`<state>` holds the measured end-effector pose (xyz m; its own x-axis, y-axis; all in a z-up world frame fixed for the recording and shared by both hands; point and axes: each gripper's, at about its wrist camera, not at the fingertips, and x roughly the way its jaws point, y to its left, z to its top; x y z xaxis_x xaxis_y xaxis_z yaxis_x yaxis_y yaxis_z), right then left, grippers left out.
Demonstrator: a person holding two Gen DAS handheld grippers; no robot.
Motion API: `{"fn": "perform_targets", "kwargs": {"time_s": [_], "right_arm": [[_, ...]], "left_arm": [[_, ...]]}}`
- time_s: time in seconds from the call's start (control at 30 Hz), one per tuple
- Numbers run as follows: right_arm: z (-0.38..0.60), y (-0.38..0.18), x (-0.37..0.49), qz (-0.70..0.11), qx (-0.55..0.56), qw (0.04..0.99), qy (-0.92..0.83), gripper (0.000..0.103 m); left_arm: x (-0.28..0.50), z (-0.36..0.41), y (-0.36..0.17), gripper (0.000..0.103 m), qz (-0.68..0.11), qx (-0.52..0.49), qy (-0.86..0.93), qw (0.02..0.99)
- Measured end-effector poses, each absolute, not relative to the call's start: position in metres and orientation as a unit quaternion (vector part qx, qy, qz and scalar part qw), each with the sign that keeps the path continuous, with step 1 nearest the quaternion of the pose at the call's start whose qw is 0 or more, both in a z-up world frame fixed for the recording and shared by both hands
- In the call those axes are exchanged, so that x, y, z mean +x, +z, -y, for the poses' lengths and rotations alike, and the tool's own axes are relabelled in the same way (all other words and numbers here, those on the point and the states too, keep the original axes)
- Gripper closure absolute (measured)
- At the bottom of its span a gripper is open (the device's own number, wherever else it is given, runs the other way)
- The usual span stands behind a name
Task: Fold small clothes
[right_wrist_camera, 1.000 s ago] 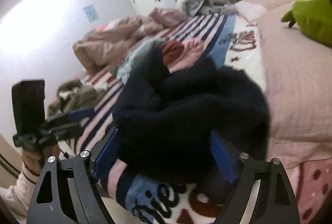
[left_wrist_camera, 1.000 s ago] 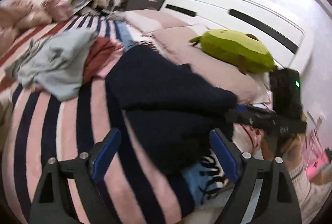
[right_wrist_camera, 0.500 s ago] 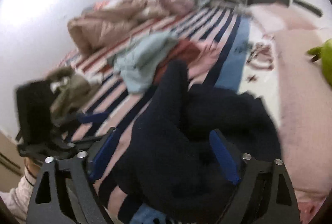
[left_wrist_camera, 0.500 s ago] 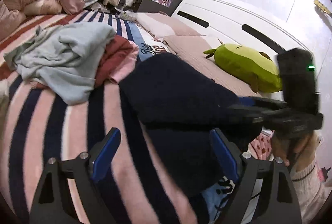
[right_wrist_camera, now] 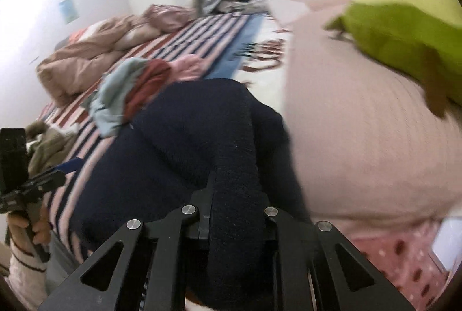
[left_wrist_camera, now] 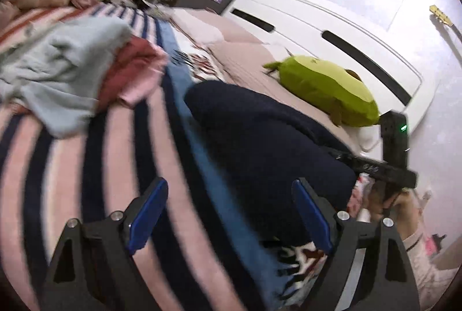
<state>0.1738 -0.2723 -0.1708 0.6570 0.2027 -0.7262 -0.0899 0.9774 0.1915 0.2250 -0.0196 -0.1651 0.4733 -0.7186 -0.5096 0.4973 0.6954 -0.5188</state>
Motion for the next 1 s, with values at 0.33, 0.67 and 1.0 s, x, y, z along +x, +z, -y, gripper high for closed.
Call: {"fn": "perform_targets", "kwargs": {"time_s": [0.33,0.67,1.0], "right_arm": [[0.291,-0.205,0.163,-0.422,0.081,0.899,0.09,0.039],[0.297,-0.221,0.149,-0.415,0.179,0.878,0.158,0.073],[0.228,-0.208,0.13,-0.453,0.159,0.834,0.273,0.071]], "left_arm": [[0.255,0.092,-0.182,0.003,-0.449,-0.173,-0.43,0.764],[0.235,0.1,-0.182,0.041,-0.458,-0.168,-0.415,0.768],[0.199,0.011,-0.17,0.035,-0.473,-0.137,-0.411,0.767]]}}
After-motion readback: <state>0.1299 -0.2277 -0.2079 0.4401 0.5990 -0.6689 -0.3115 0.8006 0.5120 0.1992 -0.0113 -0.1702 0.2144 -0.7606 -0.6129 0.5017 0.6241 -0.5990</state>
